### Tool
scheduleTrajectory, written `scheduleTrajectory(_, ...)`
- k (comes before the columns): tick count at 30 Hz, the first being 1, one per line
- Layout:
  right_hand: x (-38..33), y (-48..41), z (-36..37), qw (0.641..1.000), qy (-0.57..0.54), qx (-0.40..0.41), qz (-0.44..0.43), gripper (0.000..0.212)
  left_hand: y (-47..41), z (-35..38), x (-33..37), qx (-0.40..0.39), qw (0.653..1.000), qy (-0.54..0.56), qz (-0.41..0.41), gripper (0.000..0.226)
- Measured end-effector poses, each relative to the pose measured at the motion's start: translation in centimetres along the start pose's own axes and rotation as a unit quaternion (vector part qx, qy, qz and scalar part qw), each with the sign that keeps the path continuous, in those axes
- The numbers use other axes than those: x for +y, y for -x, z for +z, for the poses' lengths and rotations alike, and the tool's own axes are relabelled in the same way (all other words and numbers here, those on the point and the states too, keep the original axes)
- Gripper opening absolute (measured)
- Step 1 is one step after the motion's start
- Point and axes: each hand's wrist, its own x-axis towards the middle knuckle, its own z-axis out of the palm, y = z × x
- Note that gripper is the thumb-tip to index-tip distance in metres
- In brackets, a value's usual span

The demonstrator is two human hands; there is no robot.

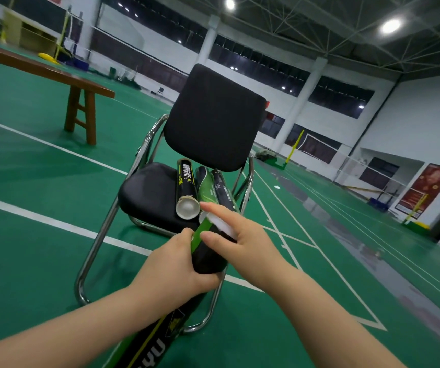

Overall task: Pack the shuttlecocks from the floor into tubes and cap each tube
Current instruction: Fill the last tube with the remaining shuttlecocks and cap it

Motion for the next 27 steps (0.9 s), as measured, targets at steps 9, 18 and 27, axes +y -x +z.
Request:
scheduleTrajectory(9,0.5,0.4,1.8,0.997,0.078,-0.013,-0.004,0.044,1.0,1.2,-1.8,-0.014,0.999,0.047,-0.016,0.052)
scheduleTrajectory(18,2.4,3.4,9.7,0.954,0.294,0.016,-0.053,0.048,4.4,3.9,-8.3,-0.036,0.994,0.103,0.024,0.077)
scheduleTrajectory(27,4.9,3.7,13.0,0.969,0.225,-0.100,-0.027,0.069,6.7,4.4,-11.9,-0.068,0.989,0.115,-0.061,0.059)
